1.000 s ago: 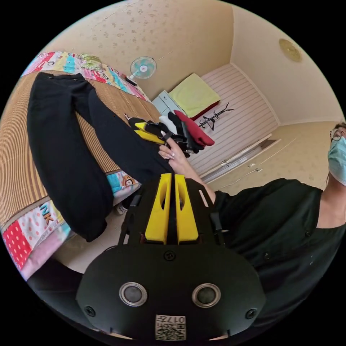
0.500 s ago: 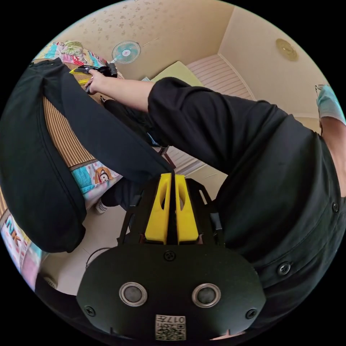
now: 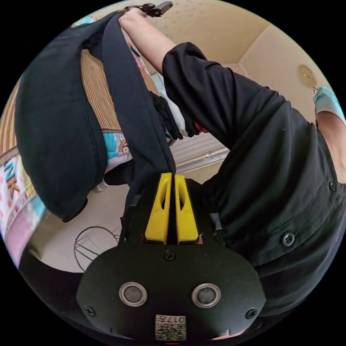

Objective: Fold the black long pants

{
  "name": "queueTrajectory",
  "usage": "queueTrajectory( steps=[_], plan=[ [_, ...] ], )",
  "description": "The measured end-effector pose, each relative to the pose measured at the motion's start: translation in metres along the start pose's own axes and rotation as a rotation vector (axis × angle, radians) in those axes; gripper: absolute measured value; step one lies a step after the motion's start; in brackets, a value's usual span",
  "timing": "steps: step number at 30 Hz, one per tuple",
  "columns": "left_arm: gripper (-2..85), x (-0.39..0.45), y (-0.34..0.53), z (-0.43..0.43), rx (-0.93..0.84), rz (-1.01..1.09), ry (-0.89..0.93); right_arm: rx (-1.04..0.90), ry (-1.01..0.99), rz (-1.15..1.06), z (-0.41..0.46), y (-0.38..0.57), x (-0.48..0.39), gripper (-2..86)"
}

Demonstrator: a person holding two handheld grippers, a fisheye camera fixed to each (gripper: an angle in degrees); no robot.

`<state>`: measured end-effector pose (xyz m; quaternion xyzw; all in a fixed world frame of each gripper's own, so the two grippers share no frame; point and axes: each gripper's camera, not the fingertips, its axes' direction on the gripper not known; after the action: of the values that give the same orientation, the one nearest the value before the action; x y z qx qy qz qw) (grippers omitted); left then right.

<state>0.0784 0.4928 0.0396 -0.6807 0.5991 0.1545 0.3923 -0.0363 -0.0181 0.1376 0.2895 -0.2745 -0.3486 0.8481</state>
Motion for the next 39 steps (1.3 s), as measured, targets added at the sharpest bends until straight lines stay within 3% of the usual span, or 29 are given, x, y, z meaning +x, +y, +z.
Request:
queueTrajectory(
  steps=[3,5,8,10,16,19,23,30,33,35,39],
  plan=[
    [0.5,0.003,0.016,-0.009,0.027,-0.036,-0.068,0.053,-0.143,-0.123,-0.018,-0.002,-0.084,4.9],
    [2.4,-0.005,0.025,-0.014,0.022,-0.116,-0.141,-0.084,-0.242,-0.222,0.009,0.001,-0.134,6.7],
    [7.6,-0.015,0.036,-0.019,-0.002,-0.245,-0.297,-0.246,-0.501,-0.182,0.032,0.026,-0.146,6.8],
    [8.5,-0.014,0.042,-0.024,-0.007,-0.26,-0.351,-0.239,-0.592,-0.154,0.018,0.052,-0.134,7.2],
    [9.2,-0.02,0.036,-0.059,0.204,-0.254,-0.378,-0.287,-0.525,-0.202,-0.056,0.199,-0.051,9.2],
    [9.6,-0.028,0.011,-0.062,0.263,-0.249,-0.405,-0.327,-0.482,-0.117,-0.089,0.288,0.0,9.9],
    [9.8,-0.026,-0.026,-0.051,0.303,-0.242,-0.567,-0.286,-0.595,0.021,-0.139,0.387,0.036,9.9],
    [4.6,-0.032,-0.05,-0.015,0.257,-0.319,-0.656,-0.388,-0.565,0.034,-0.147,0.432,0.027,5.6],
    [3.6,-0.016,-0.051,-0.016,0.249,-0.289,-0.598,-0.41,-0.576,-0.004,-0.155,0.424,0.033,3.7],
    [3.3,0.009,-0.043,-0.023,0.278,-0.151,-0.47,-0.419,-0.631,0.014,-0.179,0.421,0.043,3.0],
    [3.5,0.026,-0.017,-0.03,0.258,-0.095,-0.448,-0.343,-0.723,-0.013,-0.219,0.439,0.051,2.8]
  ],
)
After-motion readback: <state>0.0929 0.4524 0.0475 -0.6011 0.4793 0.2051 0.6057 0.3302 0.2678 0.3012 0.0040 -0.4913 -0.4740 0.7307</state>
